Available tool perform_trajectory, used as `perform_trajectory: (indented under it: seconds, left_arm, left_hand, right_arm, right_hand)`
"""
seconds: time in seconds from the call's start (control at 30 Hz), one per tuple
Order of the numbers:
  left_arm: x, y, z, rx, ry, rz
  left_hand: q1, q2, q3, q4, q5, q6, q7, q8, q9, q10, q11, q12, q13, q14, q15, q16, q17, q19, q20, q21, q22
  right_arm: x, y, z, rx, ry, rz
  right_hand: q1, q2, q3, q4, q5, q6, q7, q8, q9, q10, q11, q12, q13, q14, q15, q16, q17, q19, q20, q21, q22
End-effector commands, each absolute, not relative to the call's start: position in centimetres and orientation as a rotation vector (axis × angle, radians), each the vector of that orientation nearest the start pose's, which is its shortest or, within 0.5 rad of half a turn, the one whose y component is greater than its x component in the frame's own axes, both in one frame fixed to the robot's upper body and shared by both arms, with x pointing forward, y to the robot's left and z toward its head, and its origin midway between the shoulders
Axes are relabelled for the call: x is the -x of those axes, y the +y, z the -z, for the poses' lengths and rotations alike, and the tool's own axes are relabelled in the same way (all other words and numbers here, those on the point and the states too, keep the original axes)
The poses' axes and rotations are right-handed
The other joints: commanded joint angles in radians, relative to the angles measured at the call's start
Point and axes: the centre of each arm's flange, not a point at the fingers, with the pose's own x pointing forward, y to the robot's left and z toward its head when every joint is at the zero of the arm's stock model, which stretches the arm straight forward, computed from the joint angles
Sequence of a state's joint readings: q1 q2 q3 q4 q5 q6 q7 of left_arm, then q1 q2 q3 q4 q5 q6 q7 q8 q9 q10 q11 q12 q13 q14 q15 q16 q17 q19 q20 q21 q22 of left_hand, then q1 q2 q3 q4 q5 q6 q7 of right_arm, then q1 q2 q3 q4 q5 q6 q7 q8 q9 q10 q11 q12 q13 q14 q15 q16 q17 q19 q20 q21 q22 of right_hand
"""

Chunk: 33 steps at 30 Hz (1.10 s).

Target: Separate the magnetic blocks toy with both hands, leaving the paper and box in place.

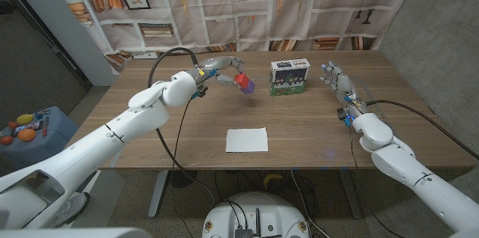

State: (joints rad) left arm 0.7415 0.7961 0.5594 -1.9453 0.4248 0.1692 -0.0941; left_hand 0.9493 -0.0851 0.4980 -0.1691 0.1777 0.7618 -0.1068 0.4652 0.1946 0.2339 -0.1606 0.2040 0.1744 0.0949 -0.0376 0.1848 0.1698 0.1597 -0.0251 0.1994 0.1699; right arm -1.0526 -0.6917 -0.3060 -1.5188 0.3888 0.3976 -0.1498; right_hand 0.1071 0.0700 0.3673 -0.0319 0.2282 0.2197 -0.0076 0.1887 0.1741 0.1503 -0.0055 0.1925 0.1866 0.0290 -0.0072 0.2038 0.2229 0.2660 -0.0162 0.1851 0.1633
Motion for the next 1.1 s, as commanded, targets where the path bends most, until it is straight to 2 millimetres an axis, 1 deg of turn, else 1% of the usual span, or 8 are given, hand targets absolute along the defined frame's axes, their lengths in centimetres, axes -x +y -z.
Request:
perform_trajectory:
  seconds: [0.03, 0.17, 0.43, 0.47, 0.5, 0.63, 0.87, 1.1]
  left_arm:
    - [-55.0, 17.3, -6.9, -1.13, -0.775, 0.127]
    - [-54.7, 17.3, -6.4, -1.075, -0.774, 0.117]
    - [-54.3, 17.7, -5.5, -0.956, -0.774, 0.103]
    - [-54.2, 17.8, -5.4, -0.936, -0.775, 0.099]
    - [-54.2, 17.8, -5.3, -0.92, -0.776, 0.096]
    - [-54.0, 17.9, -5.0, -0.887, -0.777, 0.093]
    - [-53.8, 17.8, -4.6, -0.832, -0.77, 0.099]
    - [-54.0, 17.6, -4.2, -0.736, -0.77, 0.116]
  left_hand:
    - [-0.001, 0.013, -0.002, 0.0, 0.007, 0.281, 0.001, 0.069, 0.006, 0.007, -0.001, -0.003, 0.003, 0.008, -0.024, -0.001, 0.003, 0.008, -0.003, -0.001, 0.004]
    - [0.001, 0.015, -0.004, 0.0, 0.008, 0.28, 0.002, 0.068, 0.006, 0.007, 0.0, -0.004, 0.003, 0.008, -0.022, -0.001, 0.003, 0.009, -0.002, -0.001, 0.004]
    - [0.004, 0.018, -0.007, 0.0, 0.009, 0.277, 0.002, 0.064, 0.007, 0.01, 0.003, -0.005, 0.003, 0.012, -0.018, 0.0, 0.003, 0.02, -0.002, 0.002, 0.004]
    - [0.005, 0.019, -0.007, 0.0, 0.01, 0.279, 0.004, 0.065, 0.007, 0.01, 0.003, -0.005, 0.003, 0.013, -0.017, 0.0, 0.003, 0.021, -0.002, 0.003, 0.004]
    - [0.005, 0.019, -0.008, 0.0, 0.01, 0.278, 0.004, 0.064, 0.007, 0.01, 0.002, -0.005, 0.003, 0.013, -0.017, 0.0, 0.003, 0.022, -0.002, 0.003, 0.004]
    - [0.007, 0.021, -0.01, 0.0, 0.01, 0.278, 0.007, 0.063, 0.007, 0.011, 0.002, -0.005, 0.003, 0.013, -0.017, 0.0, 0.003, 0.026, -0.003, 0.003, 0.004]
    - [0.009, 0.023, -0.012, 0.0, 0.011, 0.277, 0.006, 0.061, 0.007, 0.011, 0.005, -0.006, 0.003, 0.014, -0.016, -0.001, 0.003, 0.027, -0.002, 0.003, 0.004]
    - [0.011, 0.025, -0.015, -0.001, 0.012, 0.278, 0.009, 0.06, 0.008, 0.006, 0.01, -0.009, 0.003, 0.01, -0.012, -0.002, 0.003, 0.027, -0.002, 0.002, 0.004]
  right_arm:
    - [-57.1, -32.1, 4.2, 0.348, -0.781, -0.081]
    - [-56.5, -32.1, 4.1, 0.37, -0.789, -0.093]
    - [-55.7, -31.7, 4.2, 0.438, -0.791, -0.128]
    - [-55.7, -31.7, 4.2, 0.442, -0.791, -0.136]
    - [-55.7, -31.6, 4.2, 0.447, -0.79, -0.14]
    - [-55.5, -31.3, 4.3, 0.47, -0.783, -0.15]
    - [-55.4, -30.9, 4.4, 0.507, -0.769, -0.179]
    - [-55.3, -30.8, 4.6, 0.527, -0.77, -0.205]
  right_hand:
    - [0.006, -0.014, 0.003, -0.014, -0.002, 0.002, -0.01, 0.003, 0.003, 0.011, 0.0, 0.004, 0.002, 0.012, -0.001, 0.007, 0.0, 0.007, 0.003, 0.002, 0.001]
    - [0.012, -0.018, 0.004, -0.021, -0.003, 0.001, -0.01, 0.003, 0.003, 0.013, 0.0, 0.005, 0.002, 0.012, -0.001, 0.007, -0.002, 0.008, 0.003, 0.002, 0.001]
    - [0.029, -0.04, 0.002, -0.046, -0.007, -0.009, -0.007, 0.001, 0.005, 0.013, 0.006, 0.004, 0.003, 0.017, 0.005, 0.007, -0.006, 0.012, 0.006, 0.002, 0.001]
    - [0.031, -0.042, 0.001, -0.048, -0.008, -0.01, -0.006, 0.001, 0.005, 0.013, 0.007, 0.004, 0.003, 0.018, 0.004, 0.007, -0.006, 0.013, 0.007, 0.002, 0.001]
    - [0.038, -0.049, 0.001, -0.057, -0.009, -0.012, -0.007, 0.001, 0.006, 0.016, 0.009, 0.005, 0.004, 0.018, 0.004, 0.007, -0.007, 0.014, 0.008, 0.002, 0.001]
    - [0.05, -0.059, 0.001, -0.071, -0.011, -0.015, -0.009, 0.002, 0.007, 0.018, 0.01, 0.006, 0.005, 0.019, 0.006, 0.007, -0.009, 0.015, 0.009, 0.002, 0.001]
    - [0.07, -0.07, 0.004, -0.091, -0.013, -0.013, -0.013, 0.006, 0.008, 0.007, 0.01, 0.002, 0.006, 0.017, 0.01, 0.005, -0.011, 0.015, 0.011, 0.001, 0.001]
    - [0.098, -0.078, 0.01, -0.114, -0.015, 0.001, -0.018, 0.013, 0.009, 0.006, 0.007, 0.003, 0.007, 0.015, 0.01, 0.004, -0.013, 0.014, 0.011, -0.001, 0.001]
